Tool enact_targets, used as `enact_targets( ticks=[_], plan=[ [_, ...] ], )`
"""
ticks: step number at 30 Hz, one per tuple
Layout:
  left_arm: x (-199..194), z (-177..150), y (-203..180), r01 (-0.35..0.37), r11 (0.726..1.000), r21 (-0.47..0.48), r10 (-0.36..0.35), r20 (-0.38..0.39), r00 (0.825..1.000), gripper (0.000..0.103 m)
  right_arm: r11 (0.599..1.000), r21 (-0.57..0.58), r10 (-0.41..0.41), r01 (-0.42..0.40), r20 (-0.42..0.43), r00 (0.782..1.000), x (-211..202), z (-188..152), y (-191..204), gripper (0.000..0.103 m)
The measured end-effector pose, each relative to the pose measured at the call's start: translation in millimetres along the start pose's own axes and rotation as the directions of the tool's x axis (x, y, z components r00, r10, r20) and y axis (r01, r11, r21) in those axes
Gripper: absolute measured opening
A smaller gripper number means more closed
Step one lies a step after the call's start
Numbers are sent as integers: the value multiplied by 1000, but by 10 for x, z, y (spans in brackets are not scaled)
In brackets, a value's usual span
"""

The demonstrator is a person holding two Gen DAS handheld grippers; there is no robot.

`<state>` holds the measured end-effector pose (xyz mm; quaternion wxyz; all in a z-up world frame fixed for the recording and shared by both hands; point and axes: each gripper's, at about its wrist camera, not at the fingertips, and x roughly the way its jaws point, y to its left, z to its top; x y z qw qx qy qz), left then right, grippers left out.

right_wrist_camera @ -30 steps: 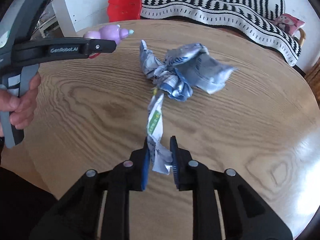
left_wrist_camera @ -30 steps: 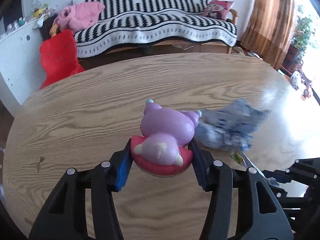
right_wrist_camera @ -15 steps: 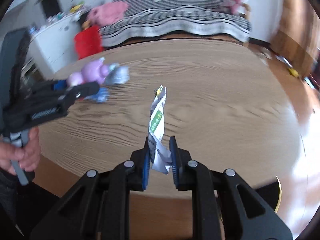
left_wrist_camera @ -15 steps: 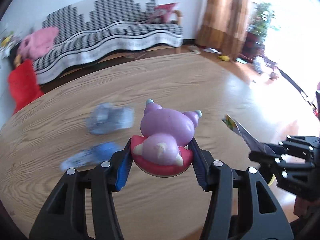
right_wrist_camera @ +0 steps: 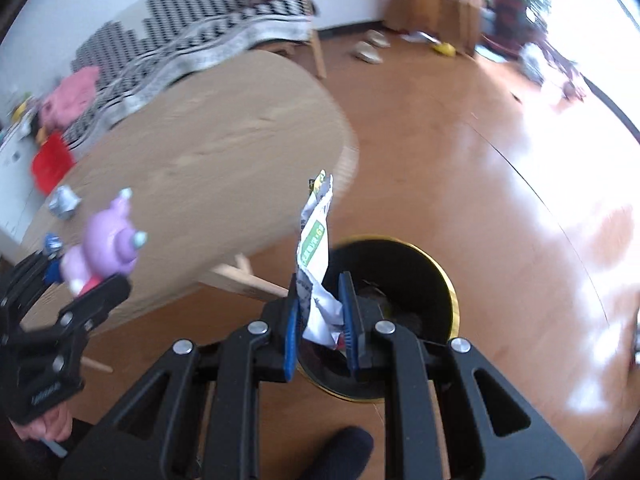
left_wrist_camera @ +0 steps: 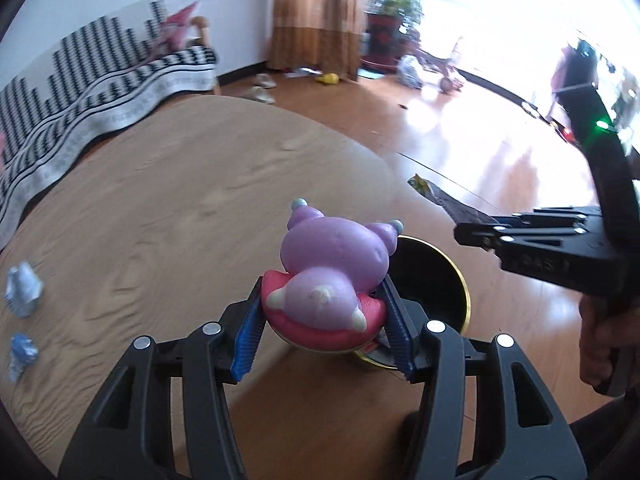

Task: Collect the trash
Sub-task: 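Carry the toy and wrapper strip over the black bin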

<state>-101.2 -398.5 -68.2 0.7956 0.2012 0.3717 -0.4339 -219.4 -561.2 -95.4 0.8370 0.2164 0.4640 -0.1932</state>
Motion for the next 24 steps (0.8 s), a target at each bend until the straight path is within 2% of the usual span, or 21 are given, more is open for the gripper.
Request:
enact_targets(
  ticks=[4,9,24],
  plan=[
    [149,0,-227,27,999,44,-26,-17,1000,53,995,81,-52,62,-114,992,250,-131,-381,19],
    [268,30,-344,44,998,48,-43,-27,999,53,989,129,-40,69,-215,976,567,-173,-592,19],
    [332,-4,-345,43,998,41,-42,-41,998,53,988,149,-13,49,-233,972,709,-78,-592,19]
  ],
)
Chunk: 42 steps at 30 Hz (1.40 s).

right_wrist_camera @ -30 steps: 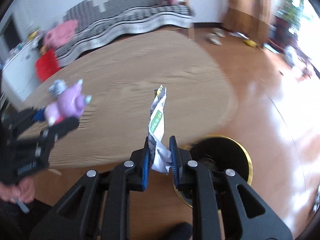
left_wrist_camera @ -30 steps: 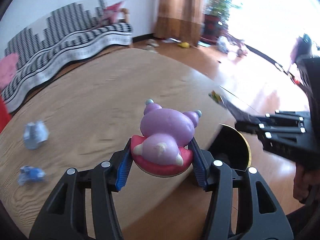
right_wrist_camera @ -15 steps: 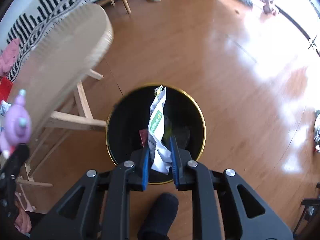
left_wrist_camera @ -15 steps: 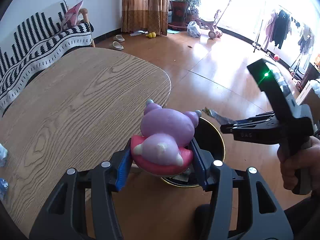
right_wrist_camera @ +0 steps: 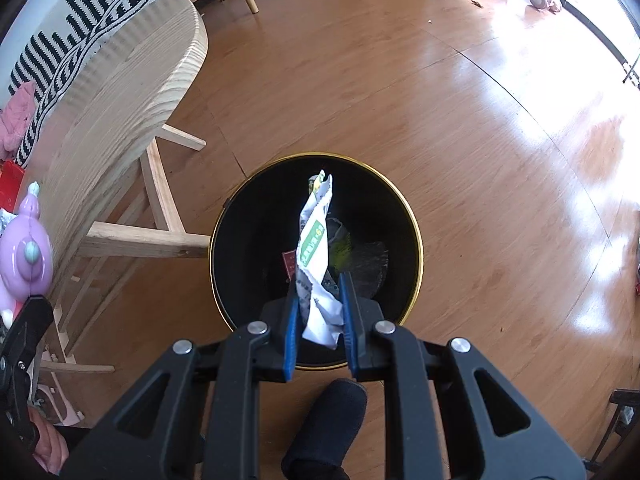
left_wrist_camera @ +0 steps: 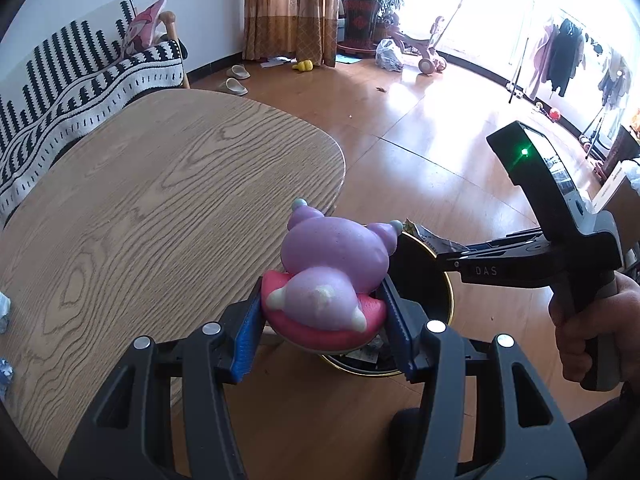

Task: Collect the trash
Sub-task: 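Carry the toy and wrapper strip over the black bin, then open both tools to drop the toy and wrapper strip into the bin, then grasp the blue crumpled wrapper with the left tool while the right tool grasps the grey crumpled paper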

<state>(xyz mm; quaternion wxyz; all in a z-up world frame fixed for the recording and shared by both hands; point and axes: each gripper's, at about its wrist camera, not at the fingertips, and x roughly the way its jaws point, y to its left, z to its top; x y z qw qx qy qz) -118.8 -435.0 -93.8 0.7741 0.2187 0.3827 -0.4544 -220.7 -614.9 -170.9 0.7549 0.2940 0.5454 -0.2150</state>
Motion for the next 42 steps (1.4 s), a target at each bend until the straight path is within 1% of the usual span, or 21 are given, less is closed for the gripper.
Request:
enact_targets(
  ticks=[2,3,4,5,6,7,8,12,18,20,25,26,27,28,30,33,35,38,42],
  plan=[
    [2,-8,0,2,1000,0,-2,-2,1000,53,1000,1,3,-3,6,1000,-9,3,8,19],
    [2,-7,0,2,1000,1,-2,-3,1000,53,1000,2,3,-3,9,1000,-11,1,8,20],
    [7,-9,1,2,1000,3,-2,-4,1000,53,1000,3,5,-5,9,1000,-11,4,13,24],
    [8,-7,-4,2,1000,4,-2,-5,1000,53,1000,4,9,-9,9,1000,-14,7,13,38],
    [15,-10,-4,2,1000,6,-2,-7,1000,53,1000,5,8,-8,10,1000,-23,9,9,64],
    [20,-12,-5,2,1000,7,-2,-9,1000,54,1000,3,3,-3,19,1000,-34,10,16,75],
    [30,-14,-4,2,1000,8,-2,-11,1000,54,1000,-4,-1,1,33,999,-54,10,27,82],
    [61,-6,2,4,1000,6,-4,-17,1000,54,1000,21,2,-3,52,999,-106,15,1,82],
    [156,-7,-60,24,1000,12,-23,-36,999,54,997,74,-35,31,49,998,-87,22,-153,82],
    [196,-14,-84,32,999,18,-31,-42,999,54,994,98,-63,57,60,996,-106,21,-215,82],
    [342,45,-181,72,997,13,-71,-51,996,56,985,156,-96,79,100,990,-194,36,-336,82],
    [366,63,-218,72,997,20,-71,-49,996,57,982,168,-103,84,109,989,-224,46,-372,82],
    [380,75,-238,71,997,24,-70,-46,996,65,980,179,-105,83,116,988,-244,47,-388,83],
    [386,95,-251,74,997,23,-73,-37,997,76,978,192,-108,82,126,986,-269,50,-410,83],
    [374,117,-254,73,997,17,-73,-18,997,84,976,201,-107,78,136,985,-304,55,-427,84],
    [324,151,-229,73,997,13,-73,-5,997,87,980,181,-114,89,138,984,-319,63,-389,84],
    [270,153,-183,59,998,6,-59,6,998,89,982,157,-130,108,141,981,-320,72,-308,84],
    [165,147,-56,34,999,-17,-34,15,999,91,985,142,-121,99,153,981,-354,102,-191,84],
    [-46,98,251,-28,997,-71,31,35,999,92,992,96,-100,83,198,975,-465,159,130,85]
  ],
)
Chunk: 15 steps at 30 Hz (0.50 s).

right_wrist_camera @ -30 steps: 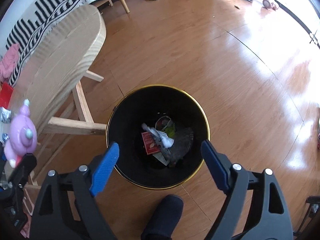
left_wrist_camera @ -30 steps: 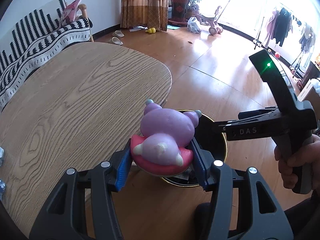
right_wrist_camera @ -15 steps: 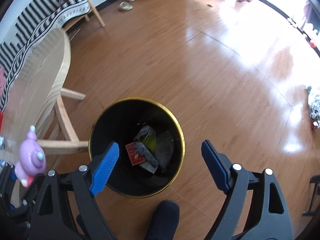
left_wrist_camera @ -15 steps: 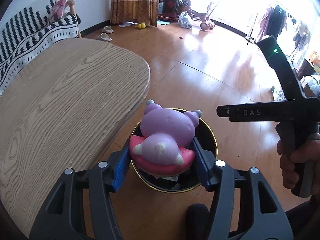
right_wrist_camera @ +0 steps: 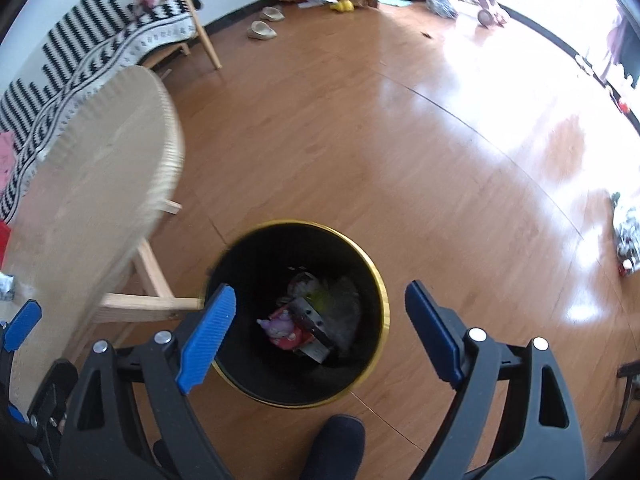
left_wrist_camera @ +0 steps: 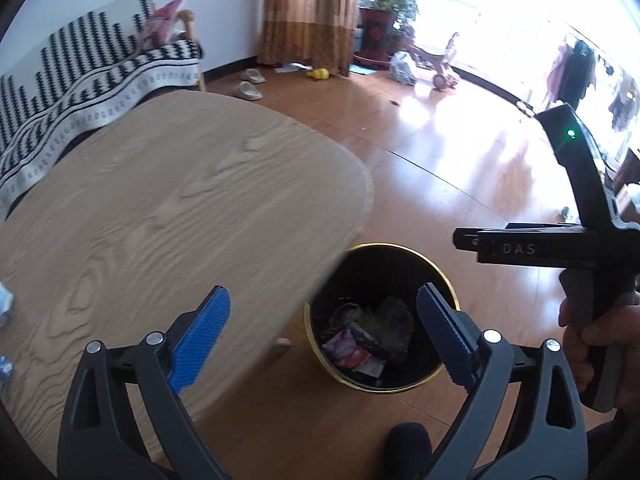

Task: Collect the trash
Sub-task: 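Grasp the blue crumpled wrapper with the left tool while the right tool grasps the grey crumpled paper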

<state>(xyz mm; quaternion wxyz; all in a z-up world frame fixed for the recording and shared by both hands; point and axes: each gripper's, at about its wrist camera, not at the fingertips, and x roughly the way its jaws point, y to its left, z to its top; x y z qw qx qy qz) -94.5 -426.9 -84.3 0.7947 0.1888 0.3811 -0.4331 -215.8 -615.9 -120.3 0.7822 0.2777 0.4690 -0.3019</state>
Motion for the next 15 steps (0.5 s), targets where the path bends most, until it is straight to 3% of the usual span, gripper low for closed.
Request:
enact_targets(
  ticks=[8,15],
  plan=[
    [-583,-172,1020,-151,978,-146,157,33,987,94,982,-163,105,-91,84,991,-292,48,1164,90],
    [-1015,-601,2155,-322,904,-280,333,-10,943,94,927,-338,191,-165,45,981,-270,-118,2399,90]
  ],
)
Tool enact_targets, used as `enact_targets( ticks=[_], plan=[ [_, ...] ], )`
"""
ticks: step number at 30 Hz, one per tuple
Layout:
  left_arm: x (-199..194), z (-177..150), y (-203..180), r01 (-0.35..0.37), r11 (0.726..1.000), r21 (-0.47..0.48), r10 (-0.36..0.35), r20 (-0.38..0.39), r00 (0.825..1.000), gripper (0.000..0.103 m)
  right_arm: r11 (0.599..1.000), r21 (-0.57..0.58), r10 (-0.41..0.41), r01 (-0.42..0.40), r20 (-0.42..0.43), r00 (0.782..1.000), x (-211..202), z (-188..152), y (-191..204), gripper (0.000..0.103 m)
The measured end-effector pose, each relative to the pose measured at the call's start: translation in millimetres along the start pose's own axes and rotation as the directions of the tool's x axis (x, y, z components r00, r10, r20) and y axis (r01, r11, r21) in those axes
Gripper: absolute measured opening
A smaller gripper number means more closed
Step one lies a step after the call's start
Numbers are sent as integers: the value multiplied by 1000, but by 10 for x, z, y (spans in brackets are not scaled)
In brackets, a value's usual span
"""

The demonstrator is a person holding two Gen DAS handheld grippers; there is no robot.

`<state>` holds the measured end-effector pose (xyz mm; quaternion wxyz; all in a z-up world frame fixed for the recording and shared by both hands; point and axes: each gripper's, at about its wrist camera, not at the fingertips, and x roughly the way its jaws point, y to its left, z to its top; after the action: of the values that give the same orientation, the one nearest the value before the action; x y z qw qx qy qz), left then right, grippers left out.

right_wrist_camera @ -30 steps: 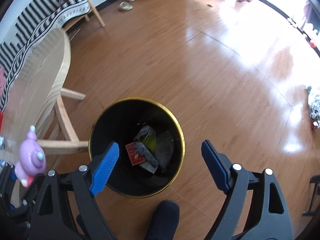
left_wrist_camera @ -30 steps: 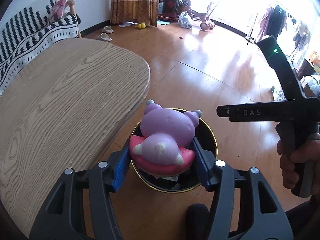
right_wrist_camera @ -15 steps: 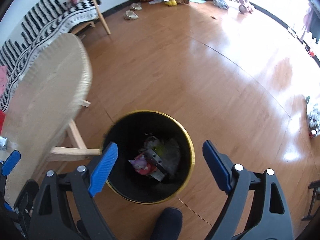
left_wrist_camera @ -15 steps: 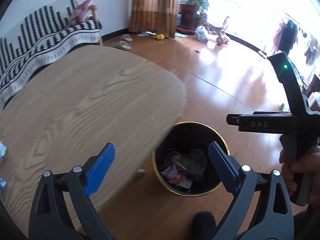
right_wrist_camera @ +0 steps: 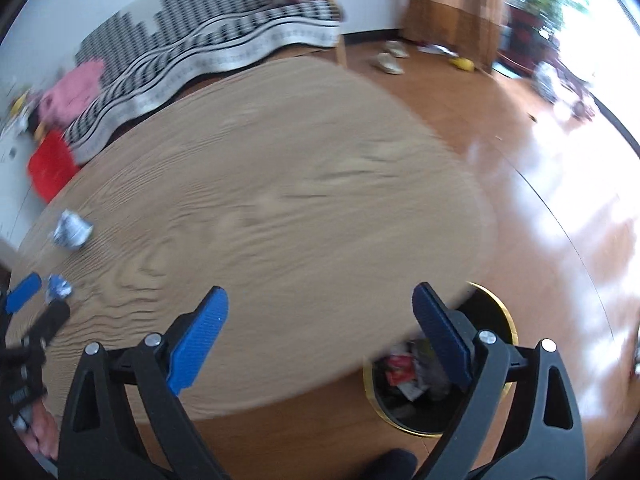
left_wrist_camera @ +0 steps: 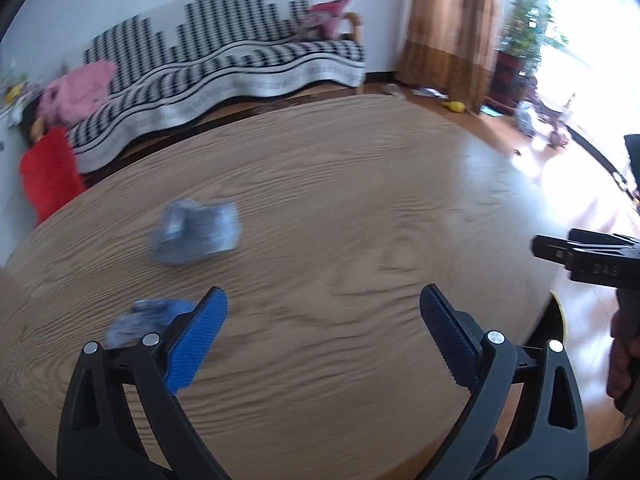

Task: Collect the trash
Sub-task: 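Grasp the blue crumpled wrapper with the left tool while the right tool grasps the grey crumpled paper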

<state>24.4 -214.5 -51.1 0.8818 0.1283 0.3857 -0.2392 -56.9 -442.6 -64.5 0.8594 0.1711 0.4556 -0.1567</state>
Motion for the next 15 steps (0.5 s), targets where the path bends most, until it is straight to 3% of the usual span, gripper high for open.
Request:
enact_targets(
  ticks=[3,6,11,15],
  plan=[
    [29,-76,556,-79,996,-31,79,-17,997,94,999,-44,26,-26,-12,1000,107,59,354,90],
    [138,-147,978,-106,992,-70,103,-47,994,94,995,-84,44,-46,-24,999,208,77,746,92],
    [381,-238,1382,-66,984,-167,51,-94,994,94,988,-132,72,-78,-44,996,383,115,1220,92],
    [500,-176,1381,-39,985,-165,23,-98,995,94,983,-150,97,-104,-52,994,495,169,1498,92]
  ],
)
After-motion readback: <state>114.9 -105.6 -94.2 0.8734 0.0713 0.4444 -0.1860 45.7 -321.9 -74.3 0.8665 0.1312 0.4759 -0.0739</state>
